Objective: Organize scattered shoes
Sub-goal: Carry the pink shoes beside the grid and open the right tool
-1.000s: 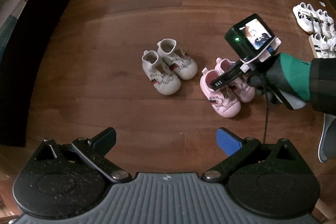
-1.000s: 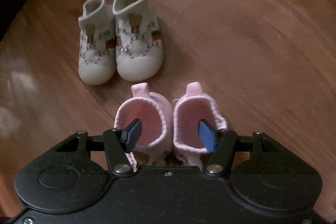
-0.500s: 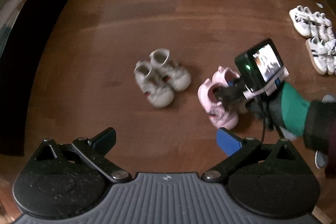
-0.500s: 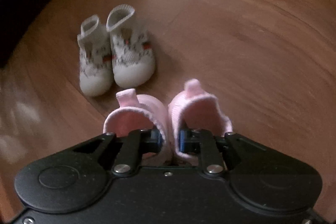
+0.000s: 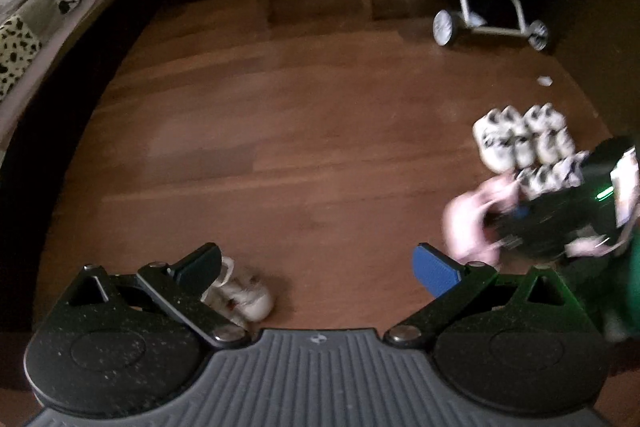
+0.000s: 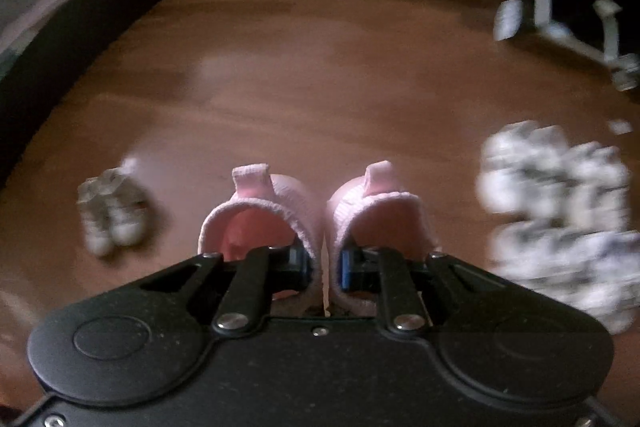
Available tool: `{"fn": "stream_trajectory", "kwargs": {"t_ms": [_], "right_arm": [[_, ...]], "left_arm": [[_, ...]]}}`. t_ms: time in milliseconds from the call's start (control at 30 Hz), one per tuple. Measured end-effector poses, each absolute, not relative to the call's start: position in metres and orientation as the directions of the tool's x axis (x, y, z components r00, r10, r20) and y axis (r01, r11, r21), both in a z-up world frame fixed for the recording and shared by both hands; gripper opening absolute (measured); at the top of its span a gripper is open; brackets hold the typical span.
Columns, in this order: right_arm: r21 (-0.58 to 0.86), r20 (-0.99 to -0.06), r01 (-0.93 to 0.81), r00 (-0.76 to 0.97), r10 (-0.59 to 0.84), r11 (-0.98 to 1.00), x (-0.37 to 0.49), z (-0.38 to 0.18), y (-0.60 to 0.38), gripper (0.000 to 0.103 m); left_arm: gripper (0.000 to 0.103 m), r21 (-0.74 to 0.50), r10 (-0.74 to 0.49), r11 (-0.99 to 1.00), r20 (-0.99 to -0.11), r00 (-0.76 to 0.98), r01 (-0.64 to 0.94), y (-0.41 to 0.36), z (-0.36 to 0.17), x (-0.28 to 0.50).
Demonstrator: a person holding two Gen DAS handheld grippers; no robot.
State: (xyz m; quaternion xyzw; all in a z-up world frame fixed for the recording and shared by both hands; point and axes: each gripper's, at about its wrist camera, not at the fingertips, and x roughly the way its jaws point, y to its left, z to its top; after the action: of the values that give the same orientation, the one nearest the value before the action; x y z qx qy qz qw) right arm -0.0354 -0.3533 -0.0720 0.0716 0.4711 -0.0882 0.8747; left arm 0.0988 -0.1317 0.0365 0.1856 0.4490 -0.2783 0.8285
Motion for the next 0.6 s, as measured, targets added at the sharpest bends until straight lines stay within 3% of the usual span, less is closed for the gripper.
{"fn": "stream_trajectory", "kwargs": {"t_ms": [133, 300, 600], "right_arm": [[-0.056, -0.856, 0.301, 0.477, -0.201, 0.952, -0.062, -0.053, -0.442, 0.015], [-0.141, -0.894, 0.385, 0.346, -0.285, 0.912, -0.106, -0.079, -0.533, 0.015], [-0.131, -0.973, 0.434, 0.117, -0.2, 0.891, -0.173, -0.181, -0.592, 0.014]], "left_arm": [[0.103, 0.072, -0.28, 0.765, -0.858, 0.431, 0.64, -0.139, 0.03, 0.091], [0.103, 0.114, -0.225, 0.749, -0.882, 0.413, 0.653, -0.146, 0.011, 0.091], [0.103, 0.122, -0.211, 0.706, -0.904, 0.371, 0.698, -0.188, -0.011, 0.096]]}}
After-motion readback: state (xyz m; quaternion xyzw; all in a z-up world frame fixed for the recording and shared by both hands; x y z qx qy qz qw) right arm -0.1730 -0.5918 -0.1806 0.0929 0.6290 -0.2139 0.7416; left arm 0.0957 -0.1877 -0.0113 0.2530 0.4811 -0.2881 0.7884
